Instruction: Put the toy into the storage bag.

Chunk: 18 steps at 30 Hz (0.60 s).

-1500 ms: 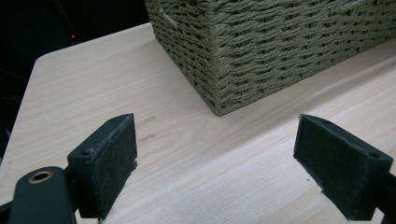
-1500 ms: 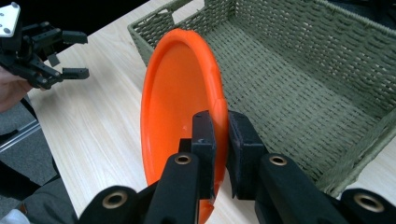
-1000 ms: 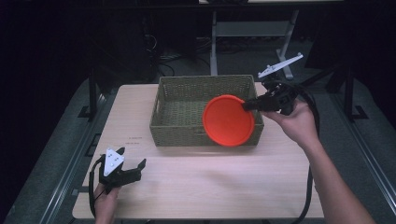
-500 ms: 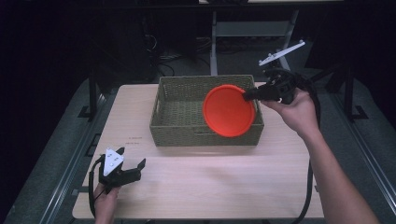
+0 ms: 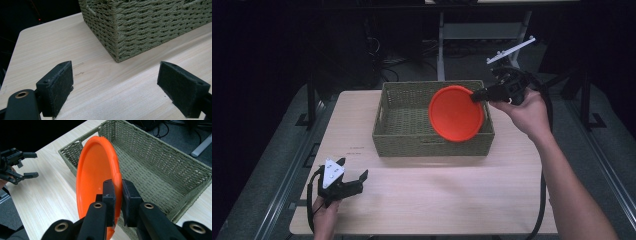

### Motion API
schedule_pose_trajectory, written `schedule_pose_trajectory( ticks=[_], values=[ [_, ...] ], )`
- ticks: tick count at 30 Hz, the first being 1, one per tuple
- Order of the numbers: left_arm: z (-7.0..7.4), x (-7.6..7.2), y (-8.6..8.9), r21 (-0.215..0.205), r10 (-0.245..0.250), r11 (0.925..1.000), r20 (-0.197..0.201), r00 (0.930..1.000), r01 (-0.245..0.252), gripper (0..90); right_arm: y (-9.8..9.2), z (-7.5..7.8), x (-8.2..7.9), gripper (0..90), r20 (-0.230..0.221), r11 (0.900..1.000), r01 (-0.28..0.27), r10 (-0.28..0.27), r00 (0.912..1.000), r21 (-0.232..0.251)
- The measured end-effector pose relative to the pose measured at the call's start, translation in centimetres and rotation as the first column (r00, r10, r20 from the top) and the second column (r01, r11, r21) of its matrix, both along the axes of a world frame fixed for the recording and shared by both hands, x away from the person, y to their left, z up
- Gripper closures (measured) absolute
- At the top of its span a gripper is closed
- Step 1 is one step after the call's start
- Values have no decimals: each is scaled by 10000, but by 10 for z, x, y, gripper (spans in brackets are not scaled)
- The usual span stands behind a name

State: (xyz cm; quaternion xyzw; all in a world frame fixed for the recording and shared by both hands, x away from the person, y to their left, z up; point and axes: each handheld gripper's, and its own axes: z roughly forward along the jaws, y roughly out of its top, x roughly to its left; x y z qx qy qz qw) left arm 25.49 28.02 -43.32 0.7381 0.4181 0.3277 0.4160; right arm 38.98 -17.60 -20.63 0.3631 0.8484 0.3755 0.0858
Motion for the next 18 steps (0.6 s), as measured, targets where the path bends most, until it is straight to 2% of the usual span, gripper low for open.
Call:
schedule_pose_trajectory(
  ticks=[13, 18],
  values=[
    [0, 0, 1, -28, 3, 10000, -2, 10000, -3, 128, 0, 3, 9, 817, -24, 9998, 207, -207, 9998, -37],
    [0, 0, 0, -17, -5, 10000, 4, 10000, 5, 128, 1, 1, 13, 818, -104, 9997, 232, -231, 9997, 122]
  ],
)
